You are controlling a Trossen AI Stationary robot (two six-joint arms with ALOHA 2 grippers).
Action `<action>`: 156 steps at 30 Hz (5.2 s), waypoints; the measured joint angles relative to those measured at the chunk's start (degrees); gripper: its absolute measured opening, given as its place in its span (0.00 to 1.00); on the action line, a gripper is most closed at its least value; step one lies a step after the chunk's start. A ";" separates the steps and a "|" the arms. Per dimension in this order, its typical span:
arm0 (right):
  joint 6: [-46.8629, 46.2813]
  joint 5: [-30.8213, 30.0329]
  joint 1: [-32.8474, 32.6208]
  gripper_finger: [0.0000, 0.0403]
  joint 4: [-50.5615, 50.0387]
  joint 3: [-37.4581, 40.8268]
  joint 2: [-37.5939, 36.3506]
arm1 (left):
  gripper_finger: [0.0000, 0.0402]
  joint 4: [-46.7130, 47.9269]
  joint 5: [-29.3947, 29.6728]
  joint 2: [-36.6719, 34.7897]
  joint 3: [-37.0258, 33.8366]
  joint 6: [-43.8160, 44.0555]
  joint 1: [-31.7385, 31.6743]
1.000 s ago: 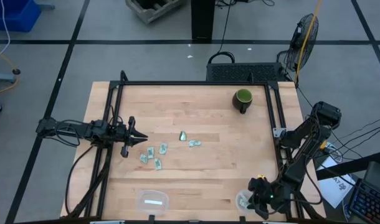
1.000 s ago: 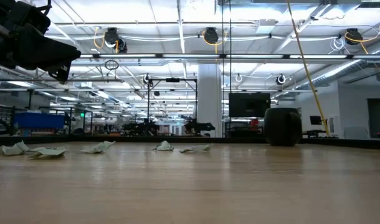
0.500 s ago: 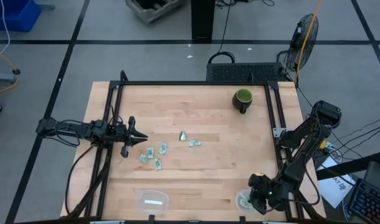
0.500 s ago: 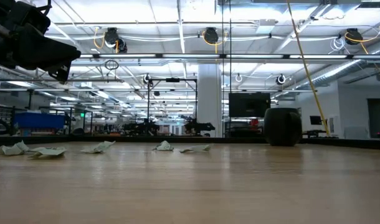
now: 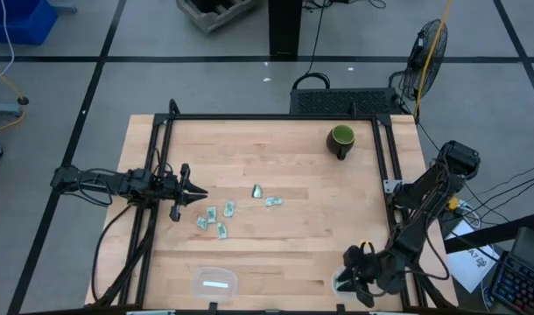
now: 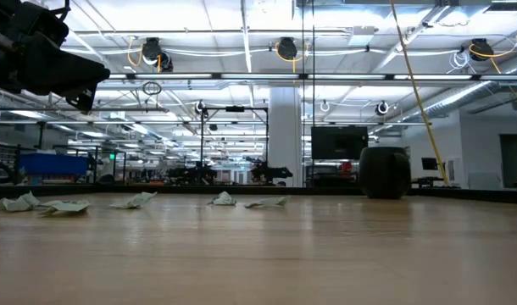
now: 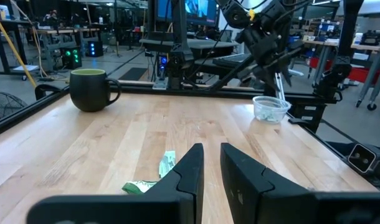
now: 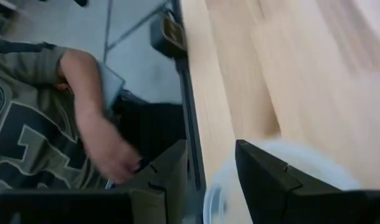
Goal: Pick and place Stevia / Truvia into bins
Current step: Put the stevia packet into the right transparent container
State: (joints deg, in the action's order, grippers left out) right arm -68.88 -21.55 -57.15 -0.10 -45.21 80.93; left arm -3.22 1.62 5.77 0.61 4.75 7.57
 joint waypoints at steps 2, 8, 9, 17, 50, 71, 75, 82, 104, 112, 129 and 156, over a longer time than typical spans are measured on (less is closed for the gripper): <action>6.15 -1.05 1.21 0.32 2.58 0.00 0.00 | 0.14 0.02 0.00 0.01 0.01 0.00 0.02; 26.98 -2.75 5.78 0.32 8.39 0.00 0.00 | 0.14 0.02 0.00 -0.01 0.00 0.01 0.00; 29.75 -2.65 6.60 0.32 9.12 0.00 0.02 | 0.14 0.00 0.00 -0.01 0.01 0.00 0.00; 48.89 -4.57 14.77 0.32 13.41 0.00 0.00 | 0.14 0.00 0.00 -0.01 0.01 0.00 0.00; 86.31 2.24 48.48 0.39 19.53 -2.01 24.85 | 0.14 0.01 -0.02 0.00 0.01 0.00 0.00; 84.56 -3.99 48.51 0.26 12.32 -4.50 26.62 | 0.14 0.02 0.00 0.01 0.01 0.02 0.00; 84.56 -3.91 48.51 0.19 12.18 -4.45 26.64 | 0.14 0.01 0.00 0.01 0.01 0.01 0.01; 84.19 -3.93 48.33 0.02 11.92 -4.35 26.71 | 0.14 0.02 0.00 0.01 0.01 0.00 0.00; 65.76 -5.35 36.82 0.00 2.60 -4.22 4.77 | 0.14 0.00 -0.01 0.01 0.01 0.01 0.02; 50.43 -5.24 25.79 0.00 -8.61 -4.24 -6.27 | 0.14 0.00 -0.02 0.01 0.01 0.00 0.01; 7.21 -5.13 1.91 0.00 -22.32 -4.28 -10.27 | 0.14 0.00 0.00 0.01 0.01 0.02 0.00; -36.90 3.82 -9.24 0.00 -14.22 -4.28 5.00 | 0.14 0.00 0.00 0.00 0.01 0.01 0.00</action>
State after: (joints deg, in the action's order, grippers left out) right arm -105.78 -17.74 -66.39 -14.32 -49.50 85.92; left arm -3.22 1.63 5.77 0.62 4.76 7.57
